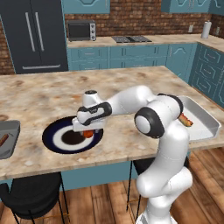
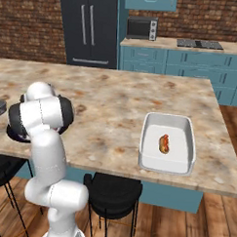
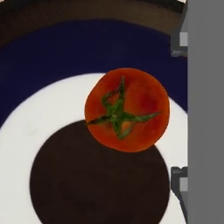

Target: Place one cooked food and one vegetable from the large plate to each tupperware container.

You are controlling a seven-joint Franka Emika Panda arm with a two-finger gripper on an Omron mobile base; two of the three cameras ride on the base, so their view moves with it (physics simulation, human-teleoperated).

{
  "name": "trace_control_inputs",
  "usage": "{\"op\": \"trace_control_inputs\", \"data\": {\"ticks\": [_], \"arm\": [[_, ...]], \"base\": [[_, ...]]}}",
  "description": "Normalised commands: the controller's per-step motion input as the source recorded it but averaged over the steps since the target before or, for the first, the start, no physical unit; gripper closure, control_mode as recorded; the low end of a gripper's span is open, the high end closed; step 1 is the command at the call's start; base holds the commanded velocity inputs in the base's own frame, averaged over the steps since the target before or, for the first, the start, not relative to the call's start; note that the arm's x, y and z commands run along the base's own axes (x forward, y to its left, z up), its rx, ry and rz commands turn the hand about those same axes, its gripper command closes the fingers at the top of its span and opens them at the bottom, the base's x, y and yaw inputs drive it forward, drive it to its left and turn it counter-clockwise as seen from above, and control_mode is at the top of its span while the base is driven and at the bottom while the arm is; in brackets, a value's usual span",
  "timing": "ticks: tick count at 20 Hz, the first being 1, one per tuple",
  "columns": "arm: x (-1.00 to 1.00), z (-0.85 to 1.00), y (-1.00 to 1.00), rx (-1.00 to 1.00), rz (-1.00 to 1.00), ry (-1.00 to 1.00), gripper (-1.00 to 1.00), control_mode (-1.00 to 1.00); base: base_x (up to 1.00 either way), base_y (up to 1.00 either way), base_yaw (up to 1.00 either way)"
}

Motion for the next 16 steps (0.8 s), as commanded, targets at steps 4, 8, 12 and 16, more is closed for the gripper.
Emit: {"op": "trace_control_inputs", "data": {"ticks": [4, 8, 12, 16], "arm": [[0.39, -0.33, 0.12, 0.0, 0.0, 0.0, -1.0, -1.0], [0.12, -0.35, 0.04, 0.0, -0.02, 0.0, -1.0, -1.0], [-0.09, -0.17, 0.06, 0.0, -0.02, 0.01, 1.0, -1.0], [-0.62, 0.01, -0.12, 0.0, -0.02, 0.1, 1.0, -1.0]], "base": [[0.0, 0.0, 0.0], [0.0, 0.0, 0.0], [0.0, 0.0, 0.0], [0.0, 0.0, 0.0]]}}
